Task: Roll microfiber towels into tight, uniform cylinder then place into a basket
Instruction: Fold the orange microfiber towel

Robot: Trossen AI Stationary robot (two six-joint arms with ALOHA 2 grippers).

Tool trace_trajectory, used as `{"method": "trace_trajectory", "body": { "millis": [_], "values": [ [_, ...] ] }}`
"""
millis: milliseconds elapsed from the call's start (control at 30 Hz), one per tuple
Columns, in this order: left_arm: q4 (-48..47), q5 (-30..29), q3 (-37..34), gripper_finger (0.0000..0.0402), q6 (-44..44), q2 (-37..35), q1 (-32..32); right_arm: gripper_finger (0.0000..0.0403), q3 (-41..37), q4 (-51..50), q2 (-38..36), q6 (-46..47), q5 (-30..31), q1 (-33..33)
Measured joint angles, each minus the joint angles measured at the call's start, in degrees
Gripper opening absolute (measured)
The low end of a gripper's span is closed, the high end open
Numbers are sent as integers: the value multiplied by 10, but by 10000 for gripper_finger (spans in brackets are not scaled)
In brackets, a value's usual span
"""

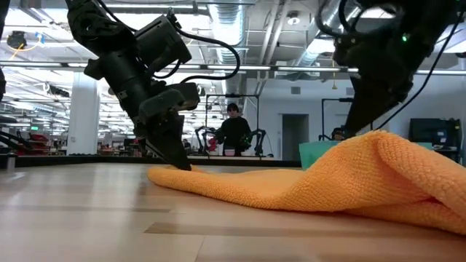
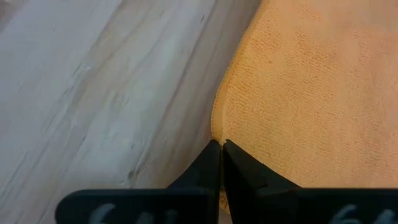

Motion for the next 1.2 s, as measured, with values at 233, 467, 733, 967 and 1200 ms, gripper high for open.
{"method": "trace_trajectory", "body": {
  "millis": [233, 467, 733, 967, 1200],
  "values": [
    [-4, 0, 0, 0, 0, 0, 0, 179, -22, 5, 0, 15, -4, -14],
    [-4, -1, 0, 0, 0, 0, 0, 181, -22, 16, 15, 15, -32, -18],
    [-8, -2, 0, 0, 0, -1, 0, 182, -23, 43, 88, -45, -102, -33],
    [-9, -2, 0, 0, 0, -1, 0, 172, -18, 48, 119, -65, -123, -66],
    [-11, -2, 0, 0, 0, -1, 0, 144, -20, 49, 96, -80, -126, -72]
  ]
}}
